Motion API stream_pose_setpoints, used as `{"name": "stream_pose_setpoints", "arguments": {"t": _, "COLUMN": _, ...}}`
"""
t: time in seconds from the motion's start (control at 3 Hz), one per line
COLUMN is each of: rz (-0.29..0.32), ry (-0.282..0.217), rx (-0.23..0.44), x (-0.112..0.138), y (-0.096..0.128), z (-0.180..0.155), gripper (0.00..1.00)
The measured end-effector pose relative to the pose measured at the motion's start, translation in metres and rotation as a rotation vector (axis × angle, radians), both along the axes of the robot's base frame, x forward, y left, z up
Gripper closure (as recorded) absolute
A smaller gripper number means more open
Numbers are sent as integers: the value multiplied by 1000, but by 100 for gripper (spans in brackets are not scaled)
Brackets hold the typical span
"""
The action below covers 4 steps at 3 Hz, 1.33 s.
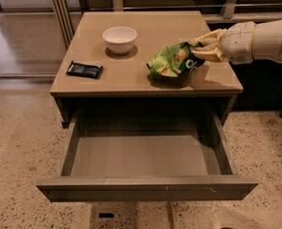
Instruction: Pick green rice chip bag from top drawer and place on counter
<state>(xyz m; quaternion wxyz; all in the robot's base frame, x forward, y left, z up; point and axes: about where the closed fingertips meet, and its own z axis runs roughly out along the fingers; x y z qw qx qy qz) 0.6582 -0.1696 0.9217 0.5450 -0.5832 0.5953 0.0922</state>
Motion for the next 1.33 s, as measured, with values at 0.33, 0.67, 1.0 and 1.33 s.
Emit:
{"name": "stream_pose_setpoints", "arguments": {"t": 0.33, "rz": 14, "ry": 19, "rx": 6, "x": 2, "y": -1, "z": -13, "gripper": 100}}
{"name": "stream_pose_setpoints", "arguments": {"t": 0.67, "rz": 14, "ry": 19, "rx": 6, "x": 2, "y": -1, "z": -13, "gripper": 73}}
{"name": "stream_pose_setpoints", "arguments": {"t": 1.0, "rz": 14, "ry": 19, "rx": 6, "x": 2, "y": -1, "z": -14, "gripper": 50}}
{"name": "stream_pose_setpoints", "arguments": {"t": 1.33, "rz": 14, "ry": 19, "rx": 6, "x": 2, "y": -1, "z": -14, "gripper": 27}}
